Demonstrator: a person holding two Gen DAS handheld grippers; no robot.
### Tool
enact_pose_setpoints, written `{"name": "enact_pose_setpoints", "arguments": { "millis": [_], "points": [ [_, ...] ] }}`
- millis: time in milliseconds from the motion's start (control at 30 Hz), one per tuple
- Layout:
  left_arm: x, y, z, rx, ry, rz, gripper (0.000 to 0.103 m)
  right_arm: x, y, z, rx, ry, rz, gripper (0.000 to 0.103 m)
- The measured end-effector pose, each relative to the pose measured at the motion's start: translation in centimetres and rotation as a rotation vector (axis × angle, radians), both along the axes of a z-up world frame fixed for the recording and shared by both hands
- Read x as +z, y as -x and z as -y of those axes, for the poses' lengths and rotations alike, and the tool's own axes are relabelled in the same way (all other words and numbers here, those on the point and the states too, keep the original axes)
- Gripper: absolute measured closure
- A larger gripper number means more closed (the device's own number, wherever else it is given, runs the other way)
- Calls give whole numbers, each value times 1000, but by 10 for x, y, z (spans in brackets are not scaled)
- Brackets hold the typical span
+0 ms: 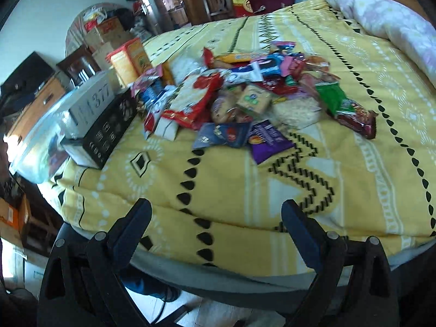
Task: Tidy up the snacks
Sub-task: 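Move both open tools back over the snack pile, then grasp the purple GOVIND packet with the right tool while the left grasps a white-red bag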
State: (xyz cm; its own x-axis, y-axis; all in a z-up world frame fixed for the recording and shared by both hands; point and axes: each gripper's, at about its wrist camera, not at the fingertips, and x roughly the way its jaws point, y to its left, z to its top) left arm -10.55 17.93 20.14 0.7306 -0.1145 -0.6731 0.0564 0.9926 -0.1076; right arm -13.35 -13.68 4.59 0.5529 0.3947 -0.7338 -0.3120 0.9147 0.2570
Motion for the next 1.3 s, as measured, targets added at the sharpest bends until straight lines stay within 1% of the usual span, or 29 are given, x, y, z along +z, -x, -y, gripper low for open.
{"name": "enact_pose_setpoints", "arguments": {
  "millis": [33,100,133,200,300,367,467,533,567,600,667,767,833,867,933,967,1000,1133,1300],
  "points": [
    [-8,-5,19,-48,-5,-24,0,-1,-3,3,-3,2,12,6],
    [-18,-10,42,-96,-25,-52,0,-3,-18,15,-27,42,48,5],
    [-25,-15,55,-118,-31,-68,0,-7,-28,22,-47,45,33,5],
    [-34,-20,66,-134,-23,-103,0,-13,-45,41,-89,-3,3,5],
    [-53,-25,85,-171,-12,-163,0,-23,-51,56,-110,-9,-3,5],
    [-65,-27,100,-194,-24,-202,0,-32,-55,58,-84,2,-19,5],
    [-71,-32,113,-208,-19,-242,0,-35,-65,45,29,19,-1,6],
    [-71,-32,120,-224,-26,-248,0,-34,-80,34,95,33,12,9],
    [-70,-32,123,-229,-33,-248,0,-35,-85,31,107,40,10,13],
    [-71,-33,125,-232,-36,-248,0,-39,-96,26,130,49,-11,20],
    [-71,-33,129,-238,-36,-252,0,-47,-112,19,160,71,-49,28],
    [-76,-35,130,-244,-37,-263,0,-52,-127,9,194,98,-49,28],
    [-81,-37,131,-244,-26,-278,0,-55,-133,6,192,107,-56,34],
    [-82,-37,131,-245,-18,-282,0,-56,-133,7,170,121,-47,48],
    [-85,-37,131,-252,-3,-282,0,-55,-127,15,144,104,-45,53],
    [-86,-37,131,-254,2,-277,0,-52,-120,19,135,85,-38,60],
    [-86,-37,130,-256,7,-270,0,-47,-110,24,124,75,-26,62],
    [-90,-51,130,-256,22,-240,1,-37,-73,43,82,6,-5,62],
    [-95,-83,138,-256,3,-170,1,-32,-54,60,34,-73,3,62]
  ]
}}
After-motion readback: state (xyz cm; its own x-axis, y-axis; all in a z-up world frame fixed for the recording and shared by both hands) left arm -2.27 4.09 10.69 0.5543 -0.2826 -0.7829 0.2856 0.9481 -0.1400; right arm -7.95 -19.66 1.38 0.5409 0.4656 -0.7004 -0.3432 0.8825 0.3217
